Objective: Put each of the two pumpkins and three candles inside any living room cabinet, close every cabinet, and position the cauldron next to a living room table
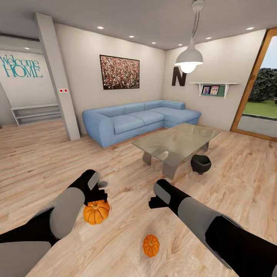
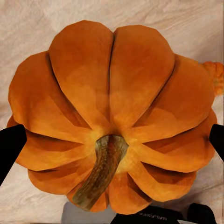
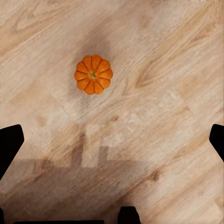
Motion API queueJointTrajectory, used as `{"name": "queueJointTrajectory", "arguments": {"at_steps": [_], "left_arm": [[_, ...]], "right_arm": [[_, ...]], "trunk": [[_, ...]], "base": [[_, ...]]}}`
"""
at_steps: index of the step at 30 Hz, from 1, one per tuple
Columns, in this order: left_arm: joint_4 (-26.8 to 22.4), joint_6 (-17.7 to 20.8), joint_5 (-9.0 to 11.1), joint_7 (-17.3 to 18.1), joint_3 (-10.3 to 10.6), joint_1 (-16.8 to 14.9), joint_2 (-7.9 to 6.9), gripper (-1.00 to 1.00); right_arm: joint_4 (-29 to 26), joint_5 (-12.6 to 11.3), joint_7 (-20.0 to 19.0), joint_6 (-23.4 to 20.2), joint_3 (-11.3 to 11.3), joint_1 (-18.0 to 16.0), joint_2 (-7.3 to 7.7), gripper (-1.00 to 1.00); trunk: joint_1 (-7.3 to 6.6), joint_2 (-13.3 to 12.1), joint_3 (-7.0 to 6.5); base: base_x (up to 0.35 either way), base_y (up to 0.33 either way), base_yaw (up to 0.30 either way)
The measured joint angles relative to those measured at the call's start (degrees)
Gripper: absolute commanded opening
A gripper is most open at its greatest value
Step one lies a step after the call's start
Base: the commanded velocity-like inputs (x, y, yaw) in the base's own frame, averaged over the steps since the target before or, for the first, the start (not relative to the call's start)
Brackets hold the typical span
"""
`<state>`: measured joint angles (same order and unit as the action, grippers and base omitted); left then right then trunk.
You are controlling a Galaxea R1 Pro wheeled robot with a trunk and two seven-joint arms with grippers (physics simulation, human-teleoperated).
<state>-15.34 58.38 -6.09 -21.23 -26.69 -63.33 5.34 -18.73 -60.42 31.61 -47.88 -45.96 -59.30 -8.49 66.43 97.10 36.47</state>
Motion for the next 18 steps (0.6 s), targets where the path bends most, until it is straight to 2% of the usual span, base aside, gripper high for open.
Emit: {"name": "queueJointTrajectory", "arguments": {"at_steps": [1, 2, 3, 5, 8, 10, 14, 18], "left_arm": [[-0.01, 0.02, -0.91, -1.06, 0.05, -0.03, -0.88, -1.0], [-0.03, 0.29, -3.11, -2.05, 0.42, -0.04, -1.56, -1.0], [-0.05, 0.47, -4.41, -2.39, 0.71, -0.03, -1.83, -1.0], [-0.02, -0.09, -2.25, -3.08, 0.01, -0.01, -2.25, -1.0], [-0.04, -0.09, -3.44, -3.57, 0.21, 0.0, -2.37, -1.0], [-0.03, -0.36, -2.76, -3.63, -0.07, 0.01, -1.95, -1.0], [0.07, -0.47, -2.48, -3.78, -0.19, 0.0, -0.58, -1.0], [0.19, -0.42, -2.75, -3.82, -0.25, 0.01, -0.24, -1.0]], "right_arm": [[-0.08, 0.01, 0.0, 0.02, -0.02, -0.01, -0.02, 1.0], [-0.15, 0.03, 0.0, 0.08, 0.0, -0.01, -0.04, 1.0], [-0.17, 0.05, 0.0, 0.15, 0.01, 0.0, -0.04, 1.0], [-0.23, 0.1, 0.0, 0.52, 0.11, 0.0, -0.04, 1.0], [-0.1, 0.14, -0.03, 3.41, 0.28, 0.02, 0.0, 1.0], [0.06, 0.07, -0.08, 6.38, 0.32, 0.02, 0.01, 1.0], [0.43, -0.08, -0.14, 8.31, 0.34, 0.03, 0.19, 1.0], [2.7, -0.2, -0.44, 8.71, 0.3, 0.03, 0.13, 1.0]], "trunk": [[0.0, 0.0, 0.0], [0.21, 0.39, 0.18], [0.43, 0.79, 0.36], [0.87, 1.59, 0.72], [1.53, 2.79, 1.25], [1.97, 3.6, 1.61], [2.85, 5.2, 2.33], [3.73, 6.81, 3.05]], "base": [[0.0, 0.0, 0.0], [0.0, 0.0, 0.0], [0.0, 0.0, 0.0], [0.0, 0.0, 0.0], [0.0, 0.0, 0.0], [0.0, 0.0, 0.0], [0.0, 0.0, 0.0], [0.0, 0.0, 0.0]]}}
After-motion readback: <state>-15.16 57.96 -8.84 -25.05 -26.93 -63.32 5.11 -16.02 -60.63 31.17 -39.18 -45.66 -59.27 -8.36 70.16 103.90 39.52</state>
